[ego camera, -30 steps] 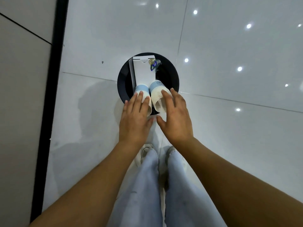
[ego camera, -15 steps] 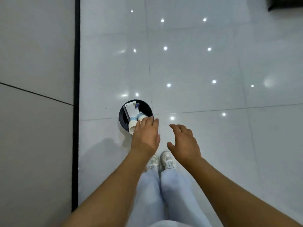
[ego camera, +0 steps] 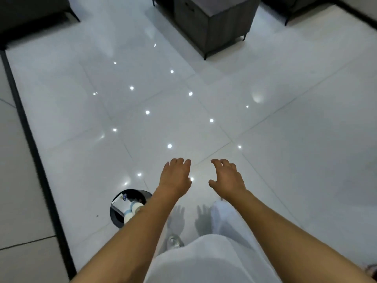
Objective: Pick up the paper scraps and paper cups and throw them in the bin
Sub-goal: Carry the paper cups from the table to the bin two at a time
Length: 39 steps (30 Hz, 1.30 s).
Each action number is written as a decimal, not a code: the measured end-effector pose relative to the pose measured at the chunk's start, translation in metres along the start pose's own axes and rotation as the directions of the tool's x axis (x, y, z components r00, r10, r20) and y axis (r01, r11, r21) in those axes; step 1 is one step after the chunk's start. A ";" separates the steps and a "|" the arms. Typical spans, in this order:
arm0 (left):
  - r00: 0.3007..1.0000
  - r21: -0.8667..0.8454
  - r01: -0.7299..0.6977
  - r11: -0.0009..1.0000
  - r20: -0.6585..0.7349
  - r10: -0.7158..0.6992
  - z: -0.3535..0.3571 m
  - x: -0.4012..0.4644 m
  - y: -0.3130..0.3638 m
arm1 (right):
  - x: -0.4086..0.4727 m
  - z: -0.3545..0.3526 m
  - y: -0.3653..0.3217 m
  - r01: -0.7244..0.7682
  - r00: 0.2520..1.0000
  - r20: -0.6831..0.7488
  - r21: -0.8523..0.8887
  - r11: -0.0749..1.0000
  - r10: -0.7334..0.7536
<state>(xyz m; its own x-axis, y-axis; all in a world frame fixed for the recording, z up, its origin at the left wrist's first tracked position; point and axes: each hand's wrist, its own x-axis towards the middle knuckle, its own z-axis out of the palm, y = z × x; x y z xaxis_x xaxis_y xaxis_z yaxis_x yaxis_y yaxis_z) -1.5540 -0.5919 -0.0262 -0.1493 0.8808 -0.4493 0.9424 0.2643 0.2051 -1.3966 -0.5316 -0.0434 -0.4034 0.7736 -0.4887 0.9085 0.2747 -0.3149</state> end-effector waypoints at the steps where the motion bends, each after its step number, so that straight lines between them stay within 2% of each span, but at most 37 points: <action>1: 0.999 0.025 -0.032 0.999 -0.013 0.032 -0.012 0.019 0.018 | 0.010 -0.018 0.016 -0.022 1.000 -0.019 0.017 1.000 0.022; 11: 0.987 0.069 -0.157 0.985 -0.029 0.160 -0.102 0.206 0.192 | 0.124 -0.187 0.172 -0.088 0.992 -0.082 0.055 0.995 0.092; 16: 0.975 0.080 -0.214 0.974 -0.036 0.217 -0.143 0.288 0.254 | 0.179 -0.258 0.229 -0.133 0.984 -0.106 0.071 0.989 0.140; 23: 0.962 0.114 -0.271 0.956 -0.011 0.274 -0.199 0.433 0.304 | 0.301 -0.348 0.275 -0.160 0.974 -0.146 0.091 0.983 0.172; 31: 0.947 0.104 -0.313 0.944 -0.041 0.318 -0.302 0.630 0.341 | 0.472 -0.478 0.309 -0.197 0.963 -0.160 0.138 0.971 0.219; 39: 0.965 0.053 -0.261 0.964 -0.011 0.262 -0.379 0.795 0.391 | 0.611 -0.586 0.370 -0.203 0.966 -0.128 0.151 0.967 0.222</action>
<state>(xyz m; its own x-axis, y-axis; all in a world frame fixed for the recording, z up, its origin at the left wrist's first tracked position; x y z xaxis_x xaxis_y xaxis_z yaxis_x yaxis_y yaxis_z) -1.4172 0.3606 0.0264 0.0991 0.9236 -0.3704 0.9631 0.0045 0.2691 -1.2427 0.3767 0.0181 -0.1737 0.8820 -0.4381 0.9441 0.0227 -0.3288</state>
